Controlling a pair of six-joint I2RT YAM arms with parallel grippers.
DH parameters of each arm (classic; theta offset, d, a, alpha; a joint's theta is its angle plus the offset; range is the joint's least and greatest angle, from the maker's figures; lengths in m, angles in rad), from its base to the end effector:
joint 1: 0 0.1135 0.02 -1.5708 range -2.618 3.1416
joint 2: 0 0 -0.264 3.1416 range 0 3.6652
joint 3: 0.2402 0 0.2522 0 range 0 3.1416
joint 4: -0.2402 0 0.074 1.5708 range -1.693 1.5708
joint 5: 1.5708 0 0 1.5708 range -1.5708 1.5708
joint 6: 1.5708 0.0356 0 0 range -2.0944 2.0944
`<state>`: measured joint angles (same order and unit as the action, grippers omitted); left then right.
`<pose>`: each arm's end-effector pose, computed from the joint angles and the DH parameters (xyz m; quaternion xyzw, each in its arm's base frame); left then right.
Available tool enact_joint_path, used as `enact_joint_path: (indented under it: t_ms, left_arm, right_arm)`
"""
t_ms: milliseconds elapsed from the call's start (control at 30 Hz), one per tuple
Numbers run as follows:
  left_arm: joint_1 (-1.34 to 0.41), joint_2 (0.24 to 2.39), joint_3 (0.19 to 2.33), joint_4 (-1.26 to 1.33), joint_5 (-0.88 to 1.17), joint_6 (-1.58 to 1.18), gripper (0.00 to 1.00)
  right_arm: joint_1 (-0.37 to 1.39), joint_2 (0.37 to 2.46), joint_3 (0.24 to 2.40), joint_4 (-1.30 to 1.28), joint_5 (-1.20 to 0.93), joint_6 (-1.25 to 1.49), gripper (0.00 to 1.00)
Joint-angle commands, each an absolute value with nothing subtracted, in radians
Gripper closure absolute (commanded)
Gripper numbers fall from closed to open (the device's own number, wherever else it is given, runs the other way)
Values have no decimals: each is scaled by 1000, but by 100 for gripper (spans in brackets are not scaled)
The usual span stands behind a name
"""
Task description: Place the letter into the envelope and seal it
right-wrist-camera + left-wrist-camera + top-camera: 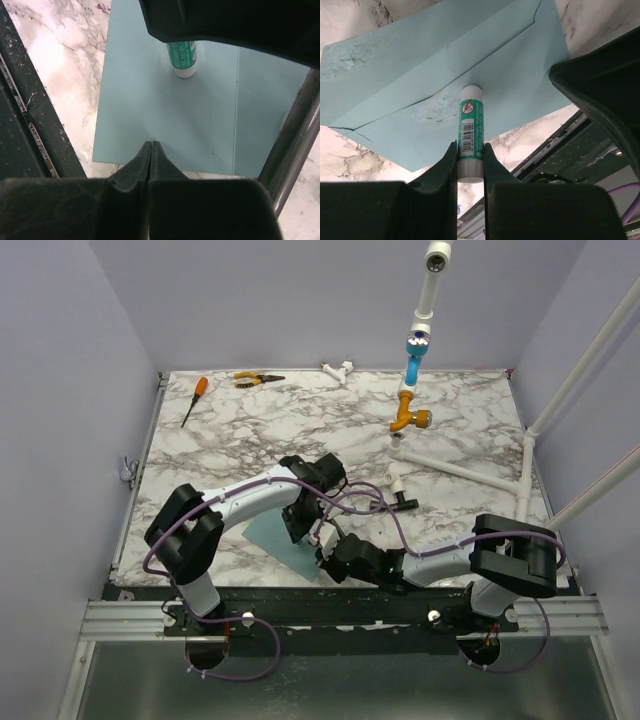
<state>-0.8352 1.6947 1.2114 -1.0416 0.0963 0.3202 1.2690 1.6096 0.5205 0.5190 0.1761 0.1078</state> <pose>0.2004 -0.2265 0.2054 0.5463 0.8359 -0.0524 0.0099 0.0918 0.2738 0.1292 -0.4441 0.7539 0.2440 0.4181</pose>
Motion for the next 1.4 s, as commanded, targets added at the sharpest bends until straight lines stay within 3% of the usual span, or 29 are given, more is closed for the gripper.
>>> enact_joint_path:
  t_ms: [0, 400, 933, 1167, 1367]
  left_arm:
    - [-814, 1683, 1173, -1013, -6, 363, 100]
    - [-781, 1626, 1130, -992, -168, 438, 100]
    - [-601, 1519, 1326, -1144, 102, 344, 100]
    - [-514, 1370, 1165, -1138, 91, 368, 100]
    - [-492, 1237, 1014, -1083, 121, 387, 100]
  right_arm:
    - [1270, 1621, 490, 398, 215, 114, 99]
    - [1269, 1617, 491, 393, 219, 119, 99]
    - [1269, 1563, 579, 327, 233, 180, 99]
    - [1196, 1489, 707, 190, 197, 283, 99]
    - [1090, 1594, 870, 116, 247, 280, 100]
